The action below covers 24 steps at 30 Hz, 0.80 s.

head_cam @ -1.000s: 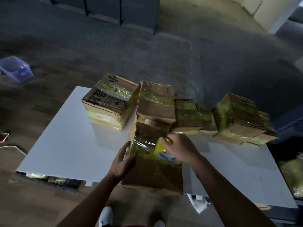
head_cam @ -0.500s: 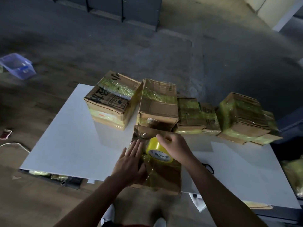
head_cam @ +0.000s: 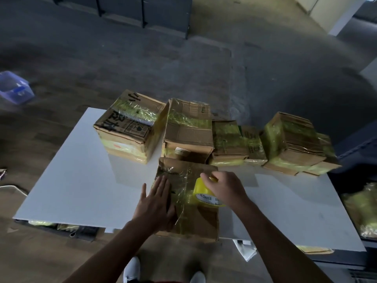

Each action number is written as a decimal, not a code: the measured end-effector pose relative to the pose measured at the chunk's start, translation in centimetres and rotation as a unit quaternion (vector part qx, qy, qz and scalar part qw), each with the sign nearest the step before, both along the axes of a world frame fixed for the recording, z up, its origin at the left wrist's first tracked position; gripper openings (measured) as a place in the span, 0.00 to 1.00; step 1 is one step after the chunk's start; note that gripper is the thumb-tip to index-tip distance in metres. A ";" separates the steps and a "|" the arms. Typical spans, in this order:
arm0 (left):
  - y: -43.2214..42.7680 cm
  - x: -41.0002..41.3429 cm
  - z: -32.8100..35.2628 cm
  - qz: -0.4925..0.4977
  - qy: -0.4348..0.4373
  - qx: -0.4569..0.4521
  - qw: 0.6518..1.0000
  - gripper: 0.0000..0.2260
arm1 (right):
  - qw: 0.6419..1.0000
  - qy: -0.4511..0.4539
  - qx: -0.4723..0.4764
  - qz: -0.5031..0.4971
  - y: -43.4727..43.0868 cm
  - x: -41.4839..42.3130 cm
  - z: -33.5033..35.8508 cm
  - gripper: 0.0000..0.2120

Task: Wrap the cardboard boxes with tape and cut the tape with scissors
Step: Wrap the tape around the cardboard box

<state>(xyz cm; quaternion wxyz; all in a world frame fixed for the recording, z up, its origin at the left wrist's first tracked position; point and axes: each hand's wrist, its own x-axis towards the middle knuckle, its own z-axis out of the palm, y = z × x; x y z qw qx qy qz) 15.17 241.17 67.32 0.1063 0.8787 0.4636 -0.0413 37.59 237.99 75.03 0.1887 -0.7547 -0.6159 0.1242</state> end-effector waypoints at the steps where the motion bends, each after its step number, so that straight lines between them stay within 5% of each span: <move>1: -0.1 0.5 0.3 0.005 -0.002 0.005 1.000 0.33 | 1.000 -0.007 0.002 -0.003 0.2 -0.3 0.0 0.27; 7: -1.8 4.2 0.1 -0.019 -0.060 0.011 0.998 0.34 | 0.999 -0.015 -0.034 -0.004 1.0 -1.0 -0.3 0.25; 16: -1.7 4.2 -1.0 -0.024 -0.018 -0.007 1.000 0.43 | 0.975 0.221 -0.025 -0.012 -1.9 1.2 -1.1 0.19; 24: -1.8 4.4 -0.2 -0.043 -0.039 0.014 0.998 0.44 | 1.000 -0.016 -0.014 -0.007 -2.5 3.8 1.1 0.27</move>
